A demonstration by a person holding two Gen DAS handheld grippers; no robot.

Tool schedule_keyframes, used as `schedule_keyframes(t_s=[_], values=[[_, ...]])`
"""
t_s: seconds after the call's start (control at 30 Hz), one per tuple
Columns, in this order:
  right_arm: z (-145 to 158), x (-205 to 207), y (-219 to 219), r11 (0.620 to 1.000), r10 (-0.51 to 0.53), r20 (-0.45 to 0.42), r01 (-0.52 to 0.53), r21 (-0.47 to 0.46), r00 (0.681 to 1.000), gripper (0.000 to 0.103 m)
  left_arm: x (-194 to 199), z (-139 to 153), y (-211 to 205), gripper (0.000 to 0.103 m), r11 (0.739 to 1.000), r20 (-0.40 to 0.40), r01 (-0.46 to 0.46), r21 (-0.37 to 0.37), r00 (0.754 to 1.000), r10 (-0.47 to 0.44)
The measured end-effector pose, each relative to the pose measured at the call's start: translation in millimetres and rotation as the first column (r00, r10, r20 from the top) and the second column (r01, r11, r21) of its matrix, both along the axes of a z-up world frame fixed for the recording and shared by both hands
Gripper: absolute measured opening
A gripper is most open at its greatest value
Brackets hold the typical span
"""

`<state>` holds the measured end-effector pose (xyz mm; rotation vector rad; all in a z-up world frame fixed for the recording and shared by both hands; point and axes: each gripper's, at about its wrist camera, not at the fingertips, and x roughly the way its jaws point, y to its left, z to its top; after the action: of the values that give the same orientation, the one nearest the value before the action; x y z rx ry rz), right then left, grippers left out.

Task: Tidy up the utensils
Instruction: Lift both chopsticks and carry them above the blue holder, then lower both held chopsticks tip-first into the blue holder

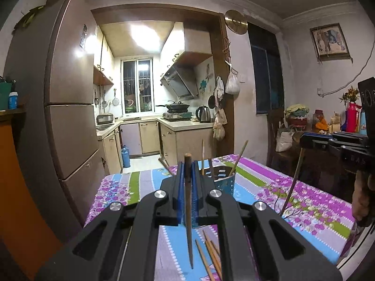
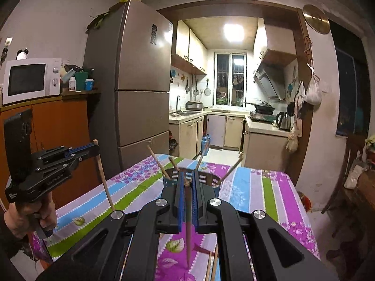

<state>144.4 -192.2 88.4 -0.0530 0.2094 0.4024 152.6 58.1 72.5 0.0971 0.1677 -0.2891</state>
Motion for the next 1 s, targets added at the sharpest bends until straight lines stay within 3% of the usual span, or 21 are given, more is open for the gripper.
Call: schedule_keyframes(t_s=[0.3,0.67,1.0], values=[[37.0,6.5,-16.1,1.0,0.0,0.045,-0.001,0.031,0.999,0.007,4.8,38.1,-15.2,0.005,1.0,0.039,0.005,0.027,0.999,-0.006],[89.2,28.9,-19.8,0.997,0.017,0.105,-0.025,0.078,0.994,0.008,23.8,90.4,-23.2,0.005,1.0,0.079,-0.014,-0.009,0.997,0.015],[129.2,77.9,-13.7,0.996,0.012,0.13,-0.024,0.087,0.991,0.007,51.3,130.4,-27.1,0.005,0.999,0.138,-0.022,-0.044,0.99,0.028]])
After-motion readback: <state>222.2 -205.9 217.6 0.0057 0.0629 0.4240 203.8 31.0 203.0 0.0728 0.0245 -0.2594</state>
